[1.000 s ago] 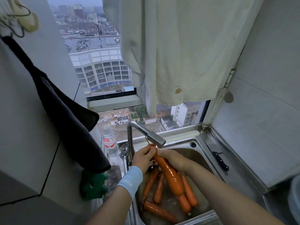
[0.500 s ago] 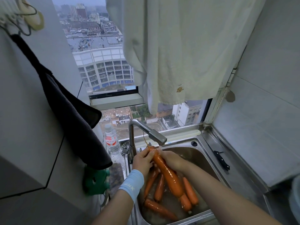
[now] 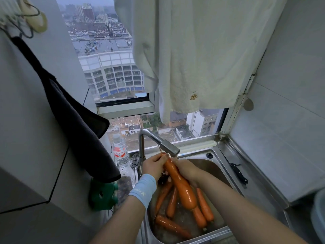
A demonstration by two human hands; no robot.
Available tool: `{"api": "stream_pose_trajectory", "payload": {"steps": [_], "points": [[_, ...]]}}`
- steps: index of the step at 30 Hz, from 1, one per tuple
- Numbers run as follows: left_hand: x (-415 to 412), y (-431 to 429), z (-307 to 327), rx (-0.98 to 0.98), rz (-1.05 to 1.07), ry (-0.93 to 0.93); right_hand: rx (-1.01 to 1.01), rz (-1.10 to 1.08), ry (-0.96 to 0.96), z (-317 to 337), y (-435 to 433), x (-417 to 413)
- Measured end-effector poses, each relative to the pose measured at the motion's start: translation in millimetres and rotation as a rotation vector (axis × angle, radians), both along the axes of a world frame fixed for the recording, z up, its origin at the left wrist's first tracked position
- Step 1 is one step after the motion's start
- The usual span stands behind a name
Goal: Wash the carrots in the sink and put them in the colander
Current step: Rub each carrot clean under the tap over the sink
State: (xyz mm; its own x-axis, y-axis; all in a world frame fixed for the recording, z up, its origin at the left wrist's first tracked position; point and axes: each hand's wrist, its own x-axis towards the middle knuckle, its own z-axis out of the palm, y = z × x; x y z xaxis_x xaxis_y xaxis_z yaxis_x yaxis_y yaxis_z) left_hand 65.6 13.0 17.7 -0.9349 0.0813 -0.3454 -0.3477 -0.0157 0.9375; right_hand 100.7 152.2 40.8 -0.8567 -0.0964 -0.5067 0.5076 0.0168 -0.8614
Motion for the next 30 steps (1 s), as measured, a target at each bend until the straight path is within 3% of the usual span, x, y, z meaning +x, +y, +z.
{"api": "stream_pose_trajectory", "payload": {"steps": [2,4,11,14,19,22,26,30], "points": [[-8,-2,-1,0.015,0.055,-0.061,-0.027,0.124,-0.056,-6,7,2],[-12,-3,0,0.030,0.080,-0.052,0.077,0.217,-0.033,-12,11,5],[-6,6,-4,0.127,-0.091,-0.082,0.204,0.058,0.086,-16,-5,7],[-4,13,-9,0.039,-0.098,-0.100,0.288,0.041,0.042,-18,-3,8],[-4,31,0,-0.099,0.069,-0.164,0.391,0.109,0.098,-23,6,9],[-12,34,2,0.151,0.205,-0.273,0.380,0.149,0.155,-26,12,11],[-6,29,7,0.278,-0.005,-0.288,0.314,0.083,0.159,-23,23,8],[14,23,9,0.289,-0.119,-0.227,0.240,0.202,0.088,-24,33,9]]}}
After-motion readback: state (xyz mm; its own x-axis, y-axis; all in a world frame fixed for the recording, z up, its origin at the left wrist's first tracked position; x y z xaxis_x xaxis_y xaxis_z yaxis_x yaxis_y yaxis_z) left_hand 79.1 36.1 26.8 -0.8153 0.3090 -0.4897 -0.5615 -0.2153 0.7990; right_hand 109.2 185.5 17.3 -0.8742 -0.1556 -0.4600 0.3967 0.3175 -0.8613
